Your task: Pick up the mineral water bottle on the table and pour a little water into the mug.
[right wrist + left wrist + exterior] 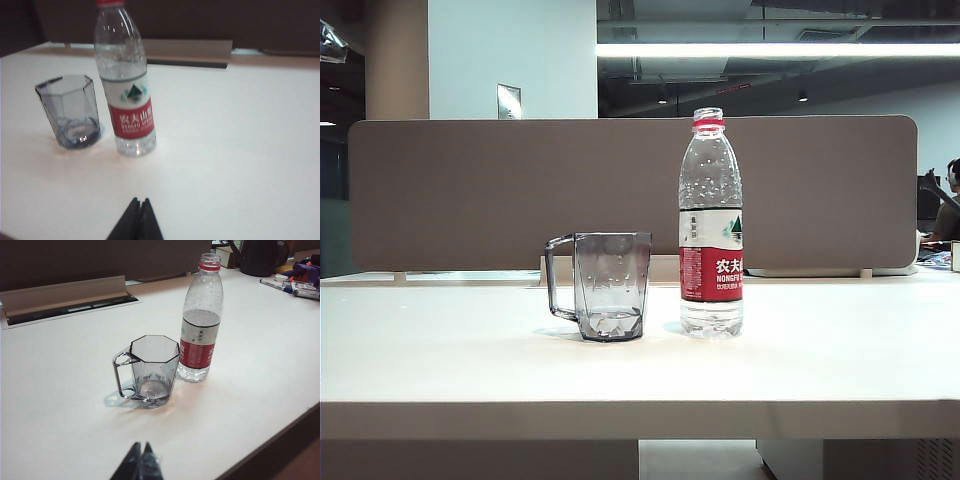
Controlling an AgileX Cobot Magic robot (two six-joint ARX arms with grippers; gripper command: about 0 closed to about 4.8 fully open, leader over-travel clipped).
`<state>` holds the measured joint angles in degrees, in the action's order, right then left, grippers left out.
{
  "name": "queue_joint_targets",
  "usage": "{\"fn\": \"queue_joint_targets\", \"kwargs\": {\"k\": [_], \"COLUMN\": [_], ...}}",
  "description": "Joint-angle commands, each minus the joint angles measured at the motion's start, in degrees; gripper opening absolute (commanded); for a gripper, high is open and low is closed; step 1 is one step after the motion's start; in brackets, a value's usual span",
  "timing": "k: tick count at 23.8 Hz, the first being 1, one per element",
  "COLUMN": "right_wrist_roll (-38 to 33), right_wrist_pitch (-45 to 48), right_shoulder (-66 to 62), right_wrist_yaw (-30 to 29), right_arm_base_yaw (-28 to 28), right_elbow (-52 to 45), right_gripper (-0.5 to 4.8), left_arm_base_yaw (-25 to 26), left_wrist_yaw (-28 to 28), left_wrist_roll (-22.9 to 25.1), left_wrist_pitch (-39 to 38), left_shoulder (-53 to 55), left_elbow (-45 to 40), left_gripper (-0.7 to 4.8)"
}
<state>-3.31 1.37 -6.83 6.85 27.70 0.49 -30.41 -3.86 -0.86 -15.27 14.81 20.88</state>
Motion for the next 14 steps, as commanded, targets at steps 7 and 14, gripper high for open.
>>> {"fn": "queue_joint_targets", "kwargs": {"k": [7, 14], "right_wrist_roll": [-3.1, -3.1], "right_wrist_pitch": [-11.4, -11.5], "right_shoulder": [4.4, 3.0], "right_wrist_yaw": [-1.3, -2.7], "right_arm_base_yaw": [0.0, -0.5], "right_elbow": [-0.4, -0.5], "right_gripper": [-0.05, -0.05], "left_arm_base_yaw": [0.0, 0.0], "left_wrist_yaw": [0.0, 0.0], "left_wrist_roll": [0.4, 0.4], "left_wrist_pitch": [0.8, 0.7], "left_shoulder": [0.0, 0.0], "left_elbow": [0.1, 0.1], "left_gripper": [-0.05, -0.05]}}
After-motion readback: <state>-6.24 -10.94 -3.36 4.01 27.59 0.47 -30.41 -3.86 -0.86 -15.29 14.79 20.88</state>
